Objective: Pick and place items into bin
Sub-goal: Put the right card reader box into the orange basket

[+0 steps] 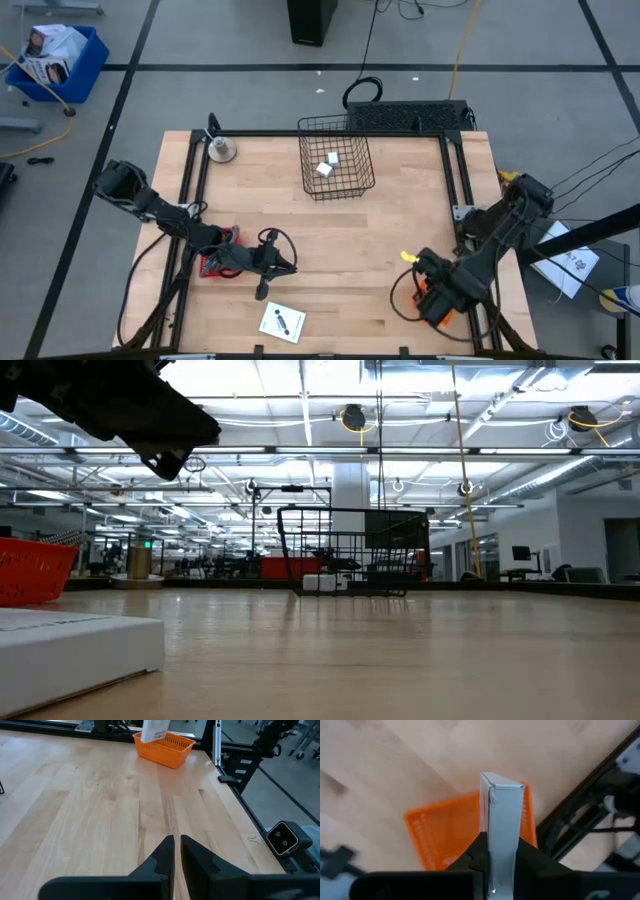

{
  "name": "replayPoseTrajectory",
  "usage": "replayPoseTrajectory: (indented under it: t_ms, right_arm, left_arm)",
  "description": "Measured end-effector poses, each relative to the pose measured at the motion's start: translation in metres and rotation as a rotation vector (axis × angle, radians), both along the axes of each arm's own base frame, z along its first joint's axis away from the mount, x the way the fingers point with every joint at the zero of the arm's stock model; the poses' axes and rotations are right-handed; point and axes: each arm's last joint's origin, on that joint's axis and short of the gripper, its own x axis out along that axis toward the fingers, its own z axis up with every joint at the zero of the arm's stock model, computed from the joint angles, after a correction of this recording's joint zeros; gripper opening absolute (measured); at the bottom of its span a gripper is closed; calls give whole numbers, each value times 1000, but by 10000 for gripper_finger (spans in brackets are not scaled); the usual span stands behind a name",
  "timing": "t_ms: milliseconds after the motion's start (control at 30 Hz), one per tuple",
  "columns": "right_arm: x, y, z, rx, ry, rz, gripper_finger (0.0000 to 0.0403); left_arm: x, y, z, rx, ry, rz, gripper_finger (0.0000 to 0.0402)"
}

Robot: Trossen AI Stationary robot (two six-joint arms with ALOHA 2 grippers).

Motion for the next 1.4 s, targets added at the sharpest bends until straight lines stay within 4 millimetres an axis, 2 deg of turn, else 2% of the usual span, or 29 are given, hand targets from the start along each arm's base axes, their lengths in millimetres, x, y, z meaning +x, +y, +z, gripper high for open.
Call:
replayPoseTrajectory:
  t_ms: [300, 433, 600, 900, 1033, 1233, 1400]
  right_arm:
    - [7, 14, -38, -64, 174, 85, 35]
    - [7, 18, -47, -62, 223, 100, 35]
    - [4, 18, -42, -40, 217, 85, 35]
    - [3, 2, -22, -25, 121, 72, 35]
    - [9, -11, -14, 99, 188, 17, 35]
    - [21, -25, -16, 257, 292, -24, 35]
    - [18, -34, -33, 285, 392, -49, 35]
  left_arm:
    - [0, 0, -1, -12, 17, 7, 35]
    - [0, 0, -1, -12, 17, 8, 35]
    - [0, 1, -2, -8, 17, 17, 35]
    - [0, 1, -2, -2, 18, 40, 35]
    - [0, 1, -2, -10, 19, 43, 35]
    - [0, 1, -2, -16, 19, 46, 35]
    - [0, 1, -2, -17, 20, 44, 35]
